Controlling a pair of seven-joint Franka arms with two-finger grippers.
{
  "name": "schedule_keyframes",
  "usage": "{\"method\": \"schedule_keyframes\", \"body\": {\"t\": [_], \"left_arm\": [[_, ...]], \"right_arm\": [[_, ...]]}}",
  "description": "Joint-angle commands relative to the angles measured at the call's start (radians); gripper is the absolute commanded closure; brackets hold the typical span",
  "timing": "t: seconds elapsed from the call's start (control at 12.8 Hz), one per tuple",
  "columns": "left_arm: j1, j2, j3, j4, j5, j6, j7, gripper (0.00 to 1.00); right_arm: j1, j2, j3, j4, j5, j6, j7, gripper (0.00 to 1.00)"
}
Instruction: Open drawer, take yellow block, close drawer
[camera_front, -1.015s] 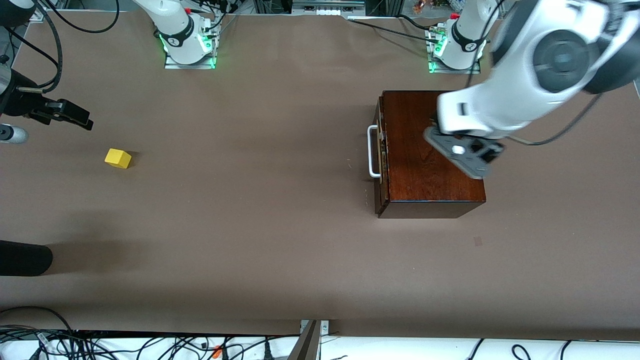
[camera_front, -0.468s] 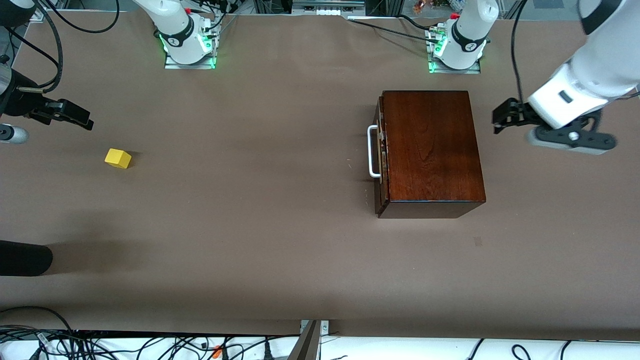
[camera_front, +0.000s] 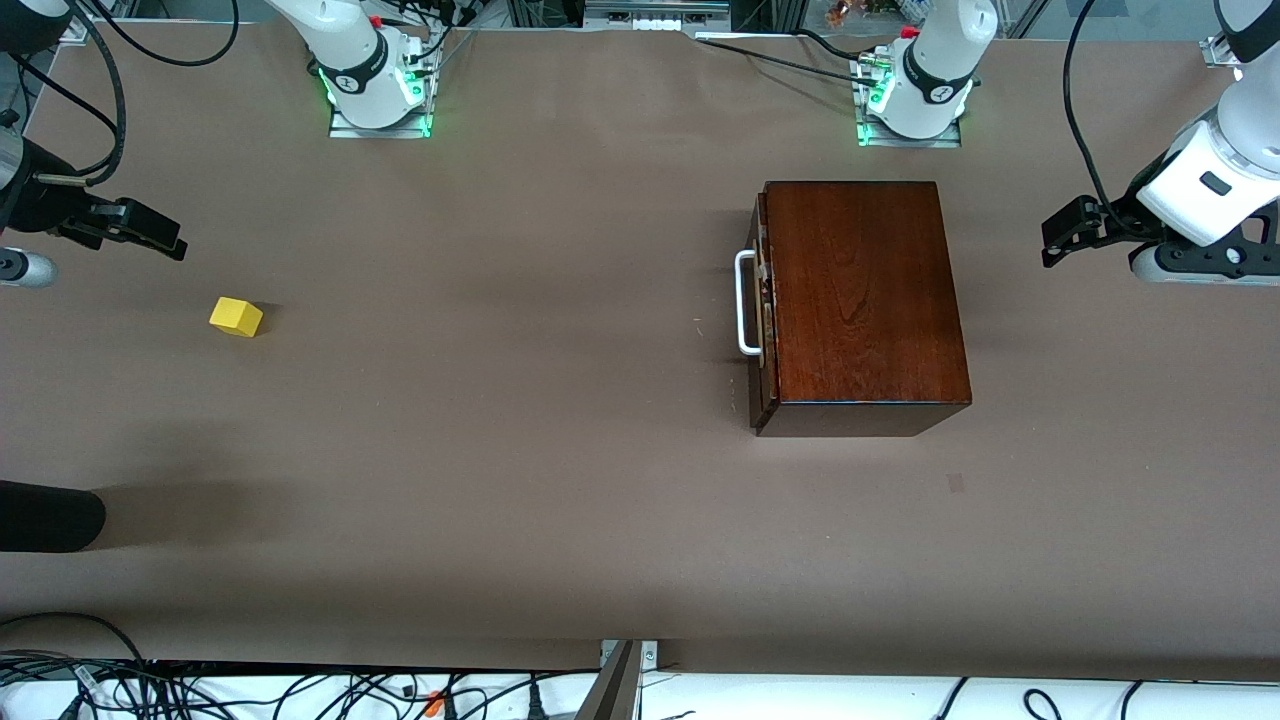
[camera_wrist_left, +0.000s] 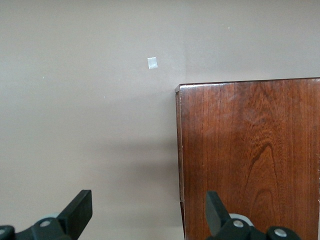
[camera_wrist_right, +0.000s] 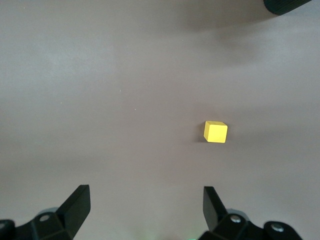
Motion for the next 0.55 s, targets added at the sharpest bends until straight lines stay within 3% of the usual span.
{"method": "schedule_keyframes", "body": {"t": [0.0, 0.47], "left_arm": [[0.01, -0.029, -0.009, -0.03, -0.008, 0.016, -0.014, 0.0], [0.01, -0.029, -0.009, -0.03, -0.006, 0.009, -0.016, 0.0]], "right_arm": [[-0.015, -0.011, 0.012, 0.002, 0.007, -0.008, 0.011, 0.0], [-0.015, -0.011, 0.012, 0.002, 0.007, -0.01, 0.011, 0.0]]}}
